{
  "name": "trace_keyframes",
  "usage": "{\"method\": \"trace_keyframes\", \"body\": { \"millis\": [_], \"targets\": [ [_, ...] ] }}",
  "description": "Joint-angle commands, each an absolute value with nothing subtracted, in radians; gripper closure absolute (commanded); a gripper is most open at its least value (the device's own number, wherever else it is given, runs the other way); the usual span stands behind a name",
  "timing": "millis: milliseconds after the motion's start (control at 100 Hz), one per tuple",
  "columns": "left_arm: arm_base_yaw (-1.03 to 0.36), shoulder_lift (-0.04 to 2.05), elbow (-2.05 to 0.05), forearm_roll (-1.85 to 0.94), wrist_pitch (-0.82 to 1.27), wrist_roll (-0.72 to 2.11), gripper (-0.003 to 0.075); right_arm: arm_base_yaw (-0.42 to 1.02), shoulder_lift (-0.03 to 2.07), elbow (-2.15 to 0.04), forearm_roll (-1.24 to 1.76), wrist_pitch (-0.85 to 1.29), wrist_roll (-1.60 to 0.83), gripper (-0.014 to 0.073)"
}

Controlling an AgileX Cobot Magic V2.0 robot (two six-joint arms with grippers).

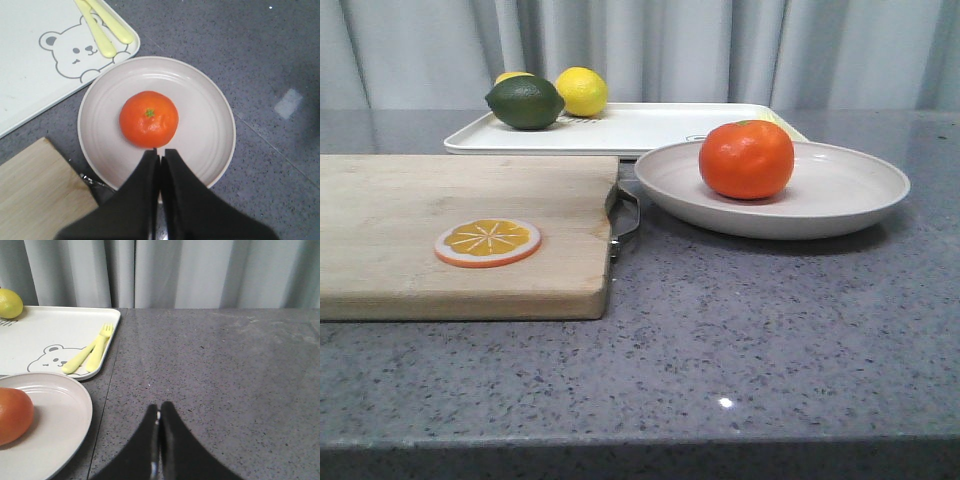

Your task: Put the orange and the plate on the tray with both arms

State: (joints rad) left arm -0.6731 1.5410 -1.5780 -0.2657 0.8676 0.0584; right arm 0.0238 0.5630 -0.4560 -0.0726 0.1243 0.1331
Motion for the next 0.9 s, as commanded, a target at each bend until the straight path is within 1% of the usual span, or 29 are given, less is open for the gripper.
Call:
{"method": "trace_keyframes", "body": {
  "millis": [0,250,500,710,890],
  "targets": [
    [-0.668,1.430,-1.509,-0.273,0.762,0.059,0.0741,0.023,0.571,-0.490,-0.085,0.062,0.130,0.0660],
    [-0.668,1.201,-1.193,-0.272,0.602,0.039,0.0740,0.023,0.571,-0.490,-0.085,0.068,0.130,0.0660],
    [-0.668,0.987,-0.946,-0.261,0.528,0.033,0.0741,0.023,0.571,-0.490,-0.085,0.070,0.130,0.0660],
    [-0.668,0.824,-0.786,-0.261,0.466,0.025,0.0741,0.023,0.571,-0.490,-0.085,0.078,0.130,0.0660],
    [-0.668,0.721,-0.726,-0.257,0.462,0.025,0.0741,0.023,0.571,-0.490,-0.085,0.104,0.130,0.0660]
  ]
}}
